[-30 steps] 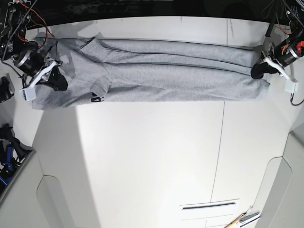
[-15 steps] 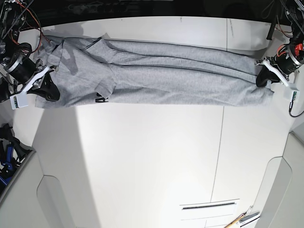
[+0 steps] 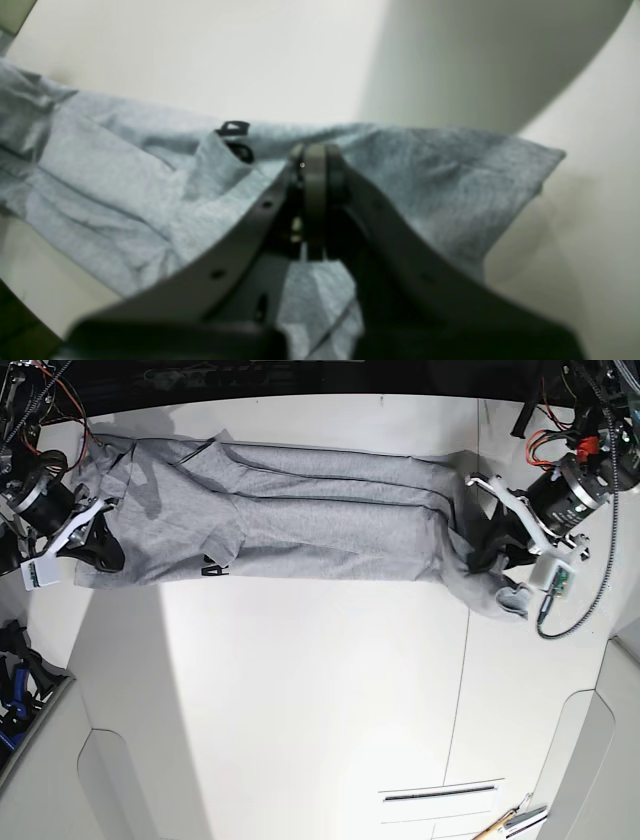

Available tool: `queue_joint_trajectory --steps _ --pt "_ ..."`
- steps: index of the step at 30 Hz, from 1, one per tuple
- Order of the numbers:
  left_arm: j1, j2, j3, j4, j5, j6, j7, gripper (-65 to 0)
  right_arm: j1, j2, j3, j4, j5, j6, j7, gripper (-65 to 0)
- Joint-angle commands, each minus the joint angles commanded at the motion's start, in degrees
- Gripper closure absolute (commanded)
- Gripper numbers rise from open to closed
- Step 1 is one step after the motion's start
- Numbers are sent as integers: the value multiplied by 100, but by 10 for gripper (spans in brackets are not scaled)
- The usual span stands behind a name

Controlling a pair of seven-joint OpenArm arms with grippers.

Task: Fold the T-shirt properly
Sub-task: 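Lift the strip end with the left gripper and carry it toward the right gripper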

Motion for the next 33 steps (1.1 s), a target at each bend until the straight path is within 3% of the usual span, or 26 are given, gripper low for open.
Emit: queue_joint_trajectory --steps 2,4,15,17,26,27,30,31,33 --pt "-2 0 439 0 472 227 -245 0 0 0 0 0 0 0 0 0" --pt "-13 0 850 0 767 297 -273 0 -2 0 0 0 0 0 0 0" --pt "-31 0 2959 -2 1788 391 -557 0 0 0 -2 0 -20 -2 2 0" --pt "-31 0 3200 -4 1945 496 -621 0 0 0 -2 -2 -20 0 0 0" --pt "-28 2 3600 -59 2061 490 -916 0 -2 0 -2 -2 -20 -2 0 0" --pt "-28 0 3600 -114 2063 492 -944 -43 -2 0 -2 -2 -22 -2 0 0" --pt "-28 2 3600 -433 2063 490 -1235 -293 0 0 -2 0 -20 -2 0 0" --pt "-28 4 3600 -557 2061 487 -1364 -347 -2 -2 -2 0 -22 -2 0 0" --pt "-31 50 3600 -743 2059 485 -1432 -362 -2 0 -2 -2 -22 -2 0 0"
